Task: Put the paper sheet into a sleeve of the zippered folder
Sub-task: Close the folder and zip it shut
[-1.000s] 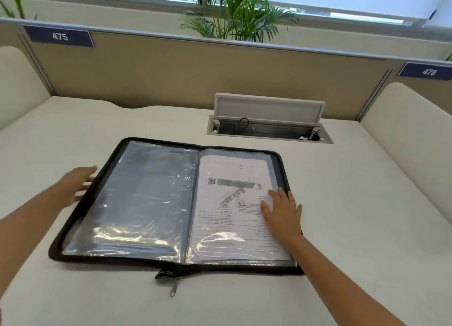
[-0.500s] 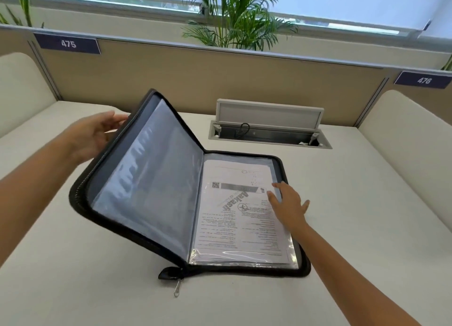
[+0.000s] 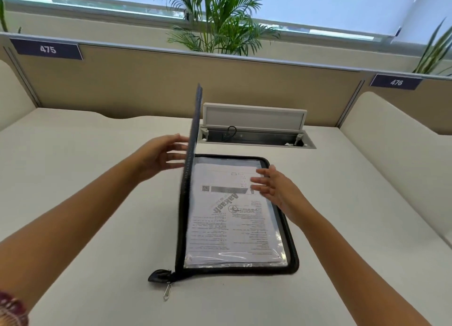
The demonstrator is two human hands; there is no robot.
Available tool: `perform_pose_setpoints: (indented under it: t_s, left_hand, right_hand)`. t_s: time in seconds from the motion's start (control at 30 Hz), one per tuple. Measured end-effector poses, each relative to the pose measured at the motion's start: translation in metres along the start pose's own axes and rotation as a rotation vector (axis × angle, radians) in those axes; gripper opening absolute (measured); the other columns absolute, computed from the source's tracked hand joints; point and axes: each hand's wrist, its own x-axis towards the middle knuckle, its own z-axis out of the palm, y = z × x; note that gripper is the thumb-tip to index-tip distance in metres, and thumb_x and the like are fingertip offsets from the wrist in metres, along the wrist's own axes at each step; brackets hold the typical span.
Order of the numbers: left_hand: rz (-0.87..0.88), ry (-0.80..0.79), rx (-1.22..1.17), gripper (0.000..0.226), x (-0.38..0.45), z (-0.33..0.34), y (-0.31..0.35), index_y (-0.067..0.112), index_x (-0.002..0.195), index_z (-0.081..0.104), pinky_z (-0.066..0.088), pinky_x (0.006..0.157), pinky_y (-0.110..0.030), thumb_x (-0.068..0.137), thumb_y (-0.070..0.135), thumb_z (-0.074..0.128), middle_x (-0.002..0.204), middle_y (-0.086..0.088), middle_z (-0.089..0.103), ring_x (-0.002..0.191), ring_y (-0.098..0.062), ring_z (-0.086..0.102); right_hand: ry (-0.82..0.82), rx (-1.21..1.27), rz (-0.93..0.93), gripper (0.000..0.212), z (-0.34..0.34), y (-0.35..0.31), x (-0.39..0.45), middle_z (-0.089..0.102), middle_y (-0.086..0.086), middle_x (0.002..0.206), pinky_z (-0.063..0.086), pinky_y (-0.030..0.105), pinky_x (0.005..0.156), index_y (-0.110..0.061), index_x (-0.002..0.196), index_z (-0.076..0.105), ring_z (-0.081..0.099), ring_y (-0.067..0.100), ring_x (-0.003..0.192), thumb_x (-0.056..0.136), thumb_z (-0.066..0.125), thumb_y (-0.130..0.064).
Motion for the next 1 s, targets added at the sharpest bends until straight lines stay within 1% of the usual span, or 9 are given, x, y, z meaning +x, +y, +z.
perform_pose_setpoints:
  t_s: [0.07,0.13,0.23,0.33,0.5,0.63,0.77,0.9,1.0]
  left_hand:
    - [-0.027,-0.013,0.030,0.027,0.000,0.020,-0.005,0.018,0.095,0.062,0.056,0.065,-0.024,0.096,0.028,0.038,0.083,0.004,0.070,0.072,-0.010,0.067]
    - [-0.047,-0.017,0.074,0.024,0.001,0.035,-0.010,0.016,0.101,0.058,0.052,0.076,-0.032,0.097,0.030,0.039,0.094,-0.001,0.064,0.083,-0.017,0.063]
    - [-0.050,-0.015,0.203,0.030,-0.003,0.048,-0.022,0.012,0.113,0.054,0.051,0.080,-0.036,0.095,0.033,0.043,0.104,-0.005,0.060,0.087,-0.020,0.062]
    - [0.052,-0.028,0.422,0.031,-0.011,0.058,-0.041,0.014,0.118,0.051,0.050,0.078,-0.029,0.094,0.032,0.045,0.108,0.000,0.061,0.091,-0.013,0.062]
    - [0.150,-0.093,0.793,0.028,-0.026,0.057,-0.087,0.017,0.118,0.054,0.039,0.078,-0.014,0.093,0.027,0.049,0.109,0.007,0.054,0.097,-0.007,0.052]
    - [0.152,-0.099,0.966,0.025,-0.040,0.038,-0.119,0.019,0.114,0.055,0.040,0.094,-0.023,0.091,0.027,0.053,0.112,0.005,0.052,0.103,-0.007,0.049]
    - [0.048,-0.113,0.934,0.017,-0.059,0.015,-0.138,0.036,0.102,0.049,0.043,0.086,-0.022,0.086,0.037,0.057,0.112,0.011,0.048,0.101,-0.003,0.053]
    - [0.085,-0.232,0.927,0.049,-0.076,-0.009,-0.151,0.045,0.092,0.055,0.040,0.094,-0.020,0.060,0.082,0.051,0.110,0.019,0.054,0.107,0.003,0.049]
    - [0.087,-0.333,0.950,0.058,-0.089,-0.015,-0.158,0.058,0.109,0.048,0.026,0.101,-0.010,0.056,0.079,0.059,0.126,0.037,0.045,0.125,0.015,0.031]
  right_hand:
    - [-0.057,0.183,0.037,0.056,0.000,-0.009,-0.005,0.065,0.009,0.116,0.052,0.033,0.091,-0.020,0.114,0.055,0.066,0.024,0.102,0.089,0.021,-0.058]
    - [-0.086,0.288,0.061,0.070,-0.003,-0.015,-0.007,0.068,0.009,0.113,0.056,0.032,0.084,-0.017,0.116,0.056,0.068,0.025,0.098,0.082,0.019,-0.066]
    - [-0.119,0.368,0.080,0.071,-0.016,-0.018,-0.011,0.069,0.008,0.107,0.057,0.030,0.074,-0.013,0.119,0.056,0.068,0.022,0.092,0.089,0.015,-0.063]
    - [-0.137,0.173,0.129,0.054,-0.038,-0.014,-0.016,0.067,0.008,0.101,0.055,0.033,0.079,-0.015,0.113,0.062,0.064,0.022,0.092,0.093,0.029,-0.053]
    - [-0.116,-0.168,0.295,0.034,-0.060,0.025,-0.019,0.065,0.010,0.117,0.052,0.033,0.083,-0.010,0.116,0.060,0.063,0.018,0.101,0.094,0.049,-0.033]
    - [-0.023,-0.372,0.396,0.051,-0.065,0.062,-0.023,0.053,0.012,0.118,0.050,0.024,0.073,-0.002,0.132,0.045,0.054,0.019,0.102,0.089,0.060,-0.026]
    - [-0.030,-0.401,0.451,0.044,-0.061,0.081,-0.028,0.059,0.003,0.102,0.051,0.023,0.070,-0.006,0.128,0.051,0.059,0.013,0.089,0.087,0.063,-0.020]
    - [0.019,-0.390,0.451,0.055,-0.057,0.090,-0.023,0.059,0.001,0.087,0.050,0.025,0.061,-0.009,0.132,0.045,0.061,0.015,0.082,0.082,0.069,-0.015]
    - [0.059,-0.435,0.445,0.063,-0.055,0.092,-0.017,0.056,0.003,0.089,0.049,0.026,0.062,-0.012,0.133,0.043,0.060,0.022,0.090,0.079,0.073,-0.019]
